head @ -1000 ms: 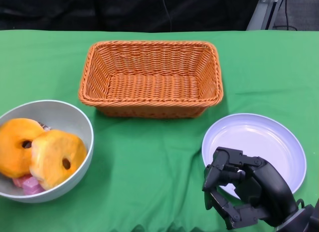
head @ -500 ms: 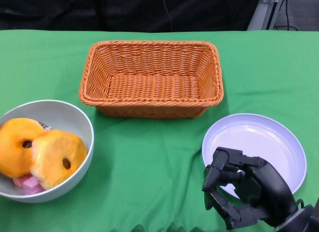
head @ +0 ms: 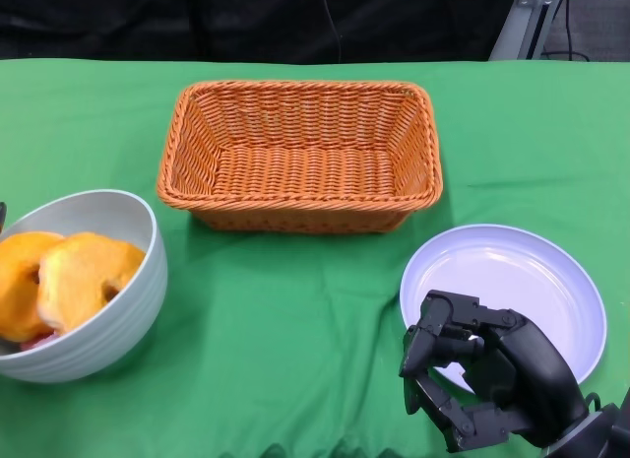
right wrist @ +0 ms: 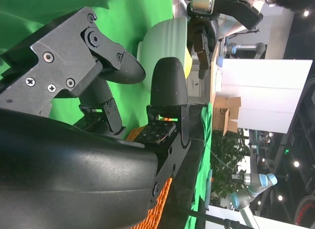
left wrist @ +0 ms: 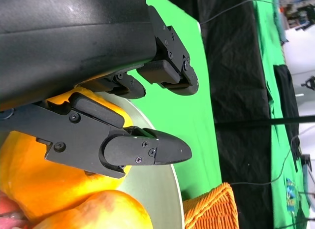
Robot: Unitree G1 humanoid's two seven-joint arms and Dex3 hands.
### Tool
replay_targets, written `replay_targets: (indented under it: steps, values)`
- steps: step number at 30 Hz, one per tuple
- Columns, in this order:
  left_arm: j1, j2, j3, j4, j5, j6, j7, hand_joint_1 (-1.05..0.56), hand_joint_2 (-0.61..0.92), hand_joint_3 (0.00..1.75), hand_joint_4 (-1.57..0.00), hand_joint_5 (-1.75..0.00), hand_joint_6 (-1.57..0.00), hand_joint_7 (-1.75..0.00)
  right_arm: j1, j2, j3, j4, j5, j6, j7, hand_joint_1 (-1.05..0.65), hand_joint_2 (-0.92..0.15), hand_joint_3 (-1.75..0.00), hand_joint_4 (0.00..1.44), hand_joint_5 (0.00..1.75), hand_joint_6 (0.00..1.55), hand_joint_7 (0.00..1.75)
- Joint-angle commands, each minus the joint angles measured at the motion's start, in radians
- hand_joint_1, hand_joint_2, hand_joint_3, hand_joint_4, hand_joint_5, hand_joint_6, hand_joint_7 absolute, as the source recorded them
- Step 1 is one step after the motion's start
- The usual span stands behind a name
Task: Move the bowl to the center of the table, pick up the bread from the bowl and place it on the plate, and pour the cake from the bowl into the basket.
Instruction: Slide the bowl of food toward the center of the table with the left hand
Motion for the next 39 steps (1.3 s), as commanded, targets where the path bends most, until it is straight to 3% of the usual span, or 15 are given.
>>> replay_targets:
  steps: [1,9,17,39]
  values:
    - [0.025,-0.019,-0.010,-0.022,0.001,0.016,-0.004,-0.54,0.92,0.43,-0.60,0.00,-0.53,0.00,-0.011,-0.008,-0.011,0.014,0.006,-0.011,0.001,-0.08,-0.47,-1.18,0.76,1.69,0.69,1.37]
    - [0.063,-0.045,0.006,-0.066,-0.053,-0.089,-0.129,-0.67,0.92,0.32,-0.60,-0.01,-0.54,-0.01,-0.012,-0.005,-0.011,0.021,0.008,-0.005,-0.002,-0.08,-0.46,-1.19,0.75,1.69,0.69,1.38]
    - [0.092,-0.089,0.019,-0.134,-0.112,-0.189,-0.244,-0.67,0.92,0.28,-0.67,-0.03,-0.59,-0.02,-0.018,-0.006,-0.015,0.038,0.013,0.002,0.000,-0.07,-0.48,-1.17,0.74,1.68,0.68,1.37]
    - [0.116,-0.159,0.020,-0.222,-0.118,-0.312,-0.216,-0.72,0.92,0.29,-0.70,-0.01,-0.61,0.00,-0.022,-0.006,-0.017,0.055,0.001,-0.008,-0.009,-0.09,-0.49,-1.15,0.74,1.68,0.67,1.38]
